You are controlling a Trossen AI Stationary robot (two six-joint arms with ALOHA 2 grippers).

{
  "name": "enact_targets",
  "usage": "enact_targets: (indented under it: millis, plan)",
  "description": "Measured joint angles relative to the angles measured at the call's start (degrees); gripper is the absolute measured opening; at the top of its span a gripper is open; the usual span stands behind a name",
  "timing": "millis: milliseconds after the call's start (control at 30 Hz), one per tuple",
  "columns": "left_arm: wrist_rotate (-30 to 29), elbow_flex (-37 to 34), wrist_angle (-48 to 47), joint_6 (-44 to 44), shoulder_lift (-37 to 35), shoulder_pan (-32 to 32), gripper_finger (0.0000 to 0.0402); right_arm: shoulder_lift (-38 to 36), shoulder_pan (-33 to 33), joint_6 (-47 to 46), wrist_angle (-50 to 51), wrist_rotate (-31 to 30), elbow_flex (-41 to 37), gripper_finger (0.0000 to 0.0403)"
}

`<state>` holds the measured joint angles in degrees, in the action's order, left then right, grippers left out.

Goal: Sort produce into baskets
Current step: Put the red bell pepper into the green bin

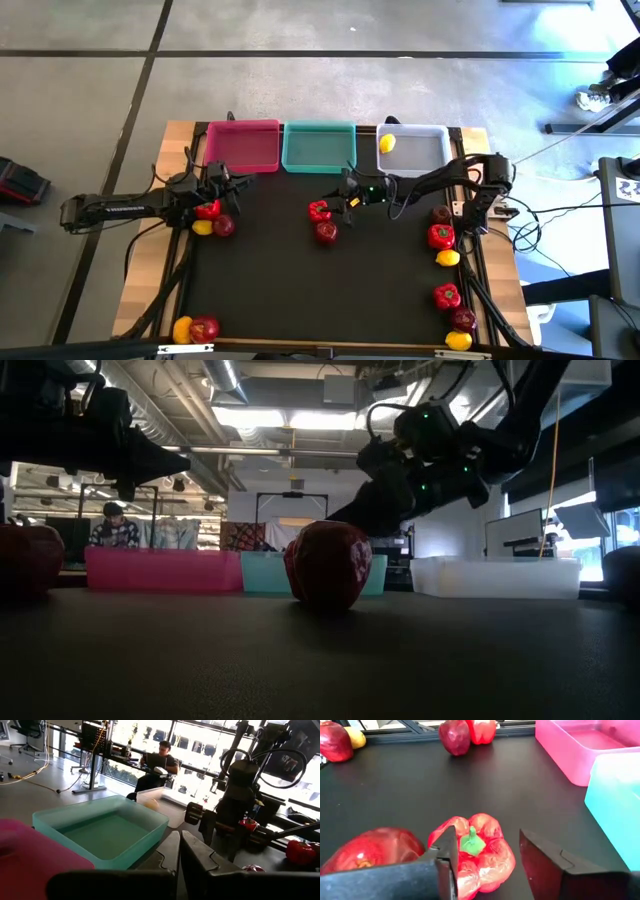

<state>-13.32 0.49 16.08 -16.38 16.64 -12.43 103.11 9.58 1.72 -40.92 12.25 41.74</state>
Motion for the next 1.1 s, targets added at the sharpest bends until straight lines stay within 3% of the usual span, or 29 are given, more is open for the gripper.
enact_targets:
  millis: [567,967,1100]
  plan:
    - [0.0,0.0,0.0,0.3,0.0,0.0,0.0011,5.7,-1.0,-0.4,-4.0,0.5,2.9,0.0085]
    - [0.0,0.0,-0.5,0.2,0.0,0.0,0.0011,5.9,-0.9,0.0,-2.0,0.4,4.1,0.0008]
    - [0.0,0.0,-0.5,0.2,0.0,0.0,0.0011,5.9,-0.9,0.0,-2.1,-0.4,4.1,0.0005]
